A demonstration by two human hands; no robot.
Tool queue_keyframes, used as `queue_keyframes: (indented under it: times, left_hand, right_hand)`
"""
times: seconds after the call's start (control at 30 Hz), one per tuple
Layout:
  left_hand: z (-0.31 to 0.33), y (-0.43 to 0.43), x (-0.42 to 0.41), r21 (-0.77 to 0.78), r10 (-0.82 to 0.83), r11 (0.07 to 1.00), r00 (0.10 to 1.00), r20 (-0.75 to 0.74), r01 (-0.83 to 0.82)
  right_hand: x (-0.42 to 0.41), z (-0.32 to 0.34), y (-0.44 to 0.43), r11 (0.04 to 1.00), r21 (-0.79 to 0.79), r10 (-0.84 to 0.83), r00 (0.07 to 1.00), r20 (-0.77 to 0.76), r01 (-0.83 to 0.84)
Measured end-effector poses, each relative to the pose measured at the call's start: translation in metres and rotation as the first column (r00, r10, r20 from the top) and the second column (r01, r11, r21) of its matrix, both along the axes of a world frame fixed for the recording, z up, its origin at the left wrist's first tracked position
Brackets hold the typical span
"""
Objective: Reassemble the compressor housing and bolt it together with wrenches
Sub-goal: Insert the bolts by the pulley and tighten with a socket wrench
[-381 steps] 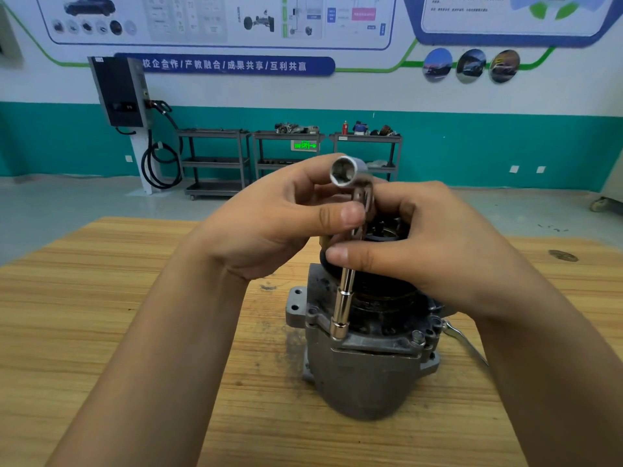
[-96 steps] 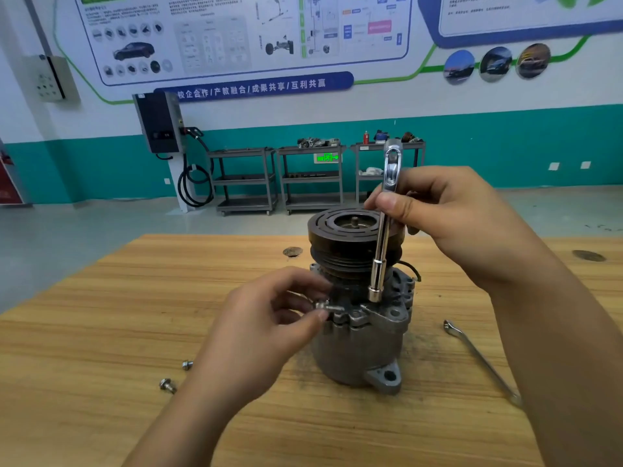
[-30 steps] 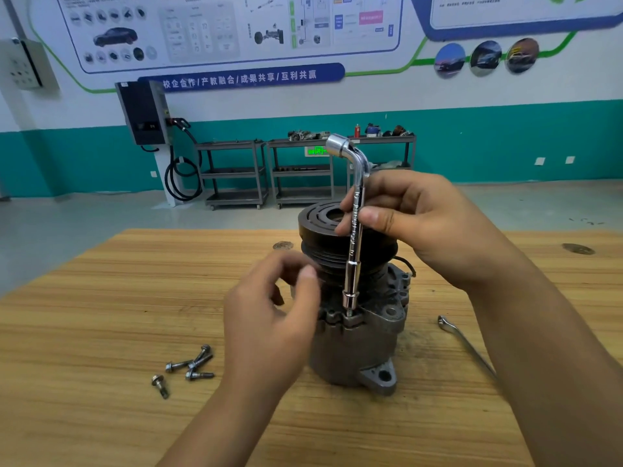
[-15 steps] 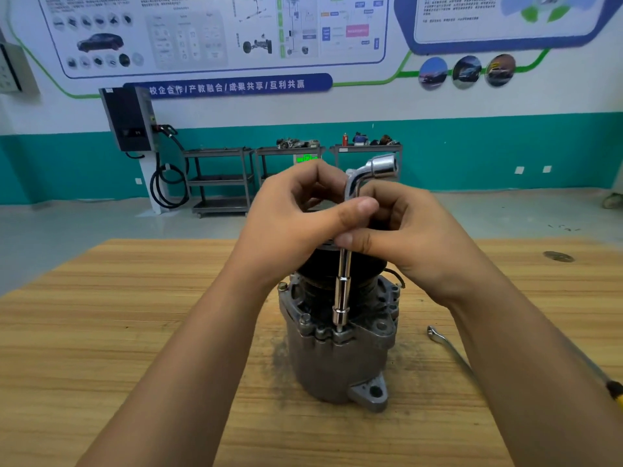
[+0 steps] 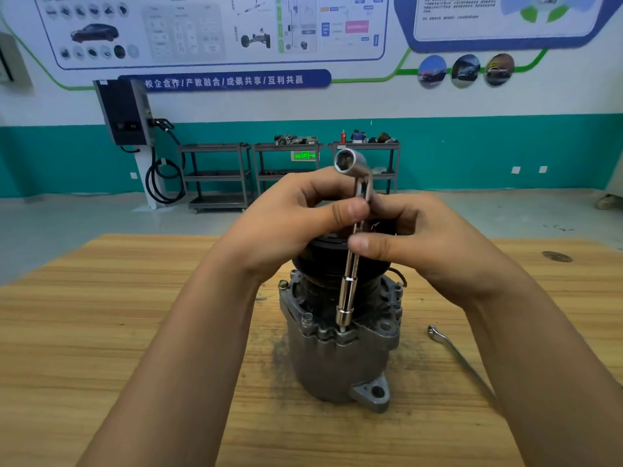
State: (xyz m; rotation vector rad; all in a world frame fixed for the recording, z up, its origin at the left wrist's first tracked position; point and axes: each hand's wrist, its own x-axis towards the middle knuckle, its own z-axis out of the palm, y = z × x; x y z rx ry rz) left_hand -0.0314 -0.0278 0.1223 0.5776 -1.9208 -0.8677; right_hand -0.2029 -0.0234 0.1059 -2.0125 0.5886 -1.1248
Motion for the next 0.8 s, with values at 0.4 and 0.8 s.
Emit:
queue_keyframes:
  times: [0.4, 0.8]
  left_hand:
    - [0.0038, 0.006, -0.0019, 0.046, -0.055, 0.997, 0.998, 0.015, 0.055]
    - [0.0003, 0.0019, -0.0015, 0.05, 0.017, 0.999, 0.999, -0.03, -0.016]
  right_hand:
    - [-0.0024, -0.0016, -0.0029, 0.999, 0.039, 0.028, 0.998, 0.051, -0.03]
    - [0.0034, -0.0022, -0.0026, 0.997, -0.008, -0.074, 0.997, 0.029, 0.074]
